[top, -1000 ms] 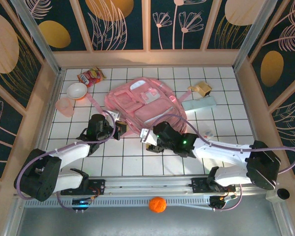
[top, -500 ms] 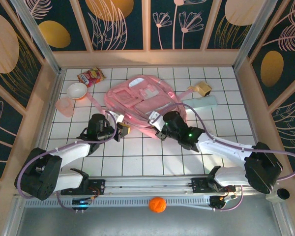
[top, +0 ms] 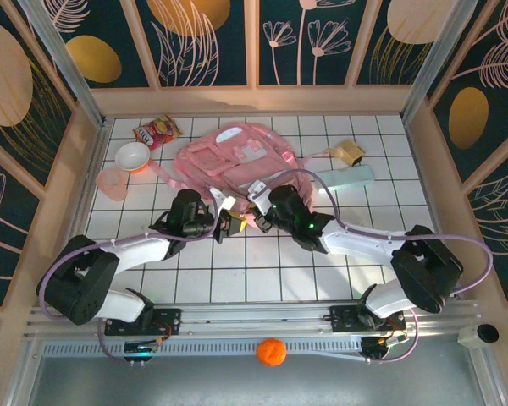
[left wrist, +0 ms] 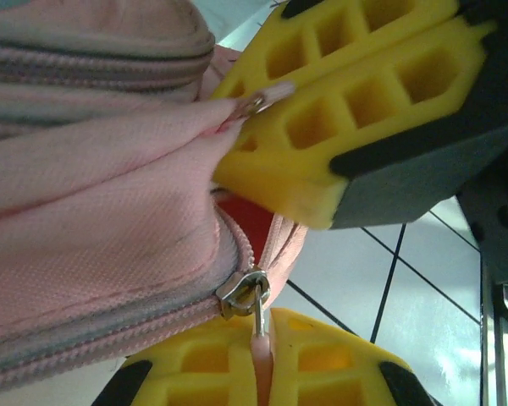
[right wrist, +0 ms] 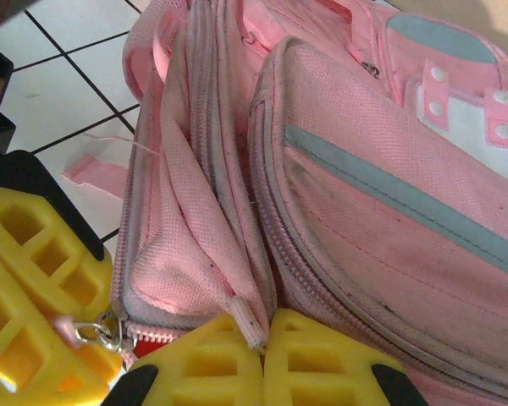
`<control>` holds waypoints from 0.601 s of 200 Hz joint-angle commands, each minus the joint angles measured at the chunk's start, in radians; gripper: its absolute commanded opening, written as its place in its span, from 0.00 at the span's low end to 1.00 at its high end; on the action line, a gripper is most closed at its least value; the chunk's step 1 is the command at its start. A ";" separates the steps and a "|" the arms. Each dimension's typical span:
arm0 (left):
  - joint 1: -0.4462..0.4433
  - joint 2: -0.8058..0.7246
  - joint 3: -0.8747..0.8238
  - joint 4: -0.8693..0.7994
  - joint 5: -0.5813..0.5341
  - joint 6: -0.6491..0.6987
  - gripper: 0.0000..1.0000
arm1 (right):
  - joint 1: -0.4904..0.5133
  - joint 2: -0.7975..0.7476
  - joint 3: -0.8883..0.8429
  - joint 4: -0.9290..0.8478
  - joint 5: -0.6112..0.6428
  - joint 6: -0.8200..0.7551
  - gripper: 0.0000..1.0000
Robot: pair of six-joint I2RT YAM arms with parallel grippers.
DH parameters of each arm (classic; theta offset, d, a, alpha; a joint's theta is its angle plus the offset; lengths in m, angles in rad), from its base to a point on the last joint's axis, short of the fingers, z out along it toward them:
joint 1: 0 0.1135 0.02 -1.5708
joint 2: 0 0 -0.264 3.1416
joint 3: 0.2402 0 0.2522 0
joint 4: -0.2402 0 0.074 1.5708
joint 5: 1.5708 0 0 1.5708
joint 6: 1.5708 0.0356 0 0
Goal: Pack the student bag
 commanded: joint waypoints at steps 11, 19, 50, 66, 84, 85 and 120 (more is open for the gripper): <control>-0.048 -0.034 0.012 0.133 0.083 -0.022 0.00 | -0.025 0.012 0.017 0.165 -0.045 0.000 0.00; -0.047 -0.046 0.007 0.100 0.038 -0.006 0.01 | -0.031 -0.009 0.008 0.164 -0.089 -0.021 0.00; -0.048 -0.058 -0.007 0.057 -0.053 -0.005 0.00 | -0.057 -0.056 -0.001 0.127 -0.160 0.004 0.00; -0.048 -0.048 -0.007 0.072 -0.038 -0.010 0.00 | -0.065 -0.065 0.007 0.096 -0.257 0.033 0.01; -0.048 -0.066 -0.024 0.112 -0.082 -0.033 0.00 | -0.074 -0.107 0.000 0.032 -0.404 -0.019 0.38; -0.048 -0.068 -0.026 0.115 -0.087 -0.036 0.00 | -0.074 -0.111 -0.001 0.028 -0.405 -0.021 0.40; -0.046 -0.098 -0.047 0.090 -0.244 -0.064 0.00 | -0.173 -0.258 -0.053 -0.175 -0.376 -0.026 0.55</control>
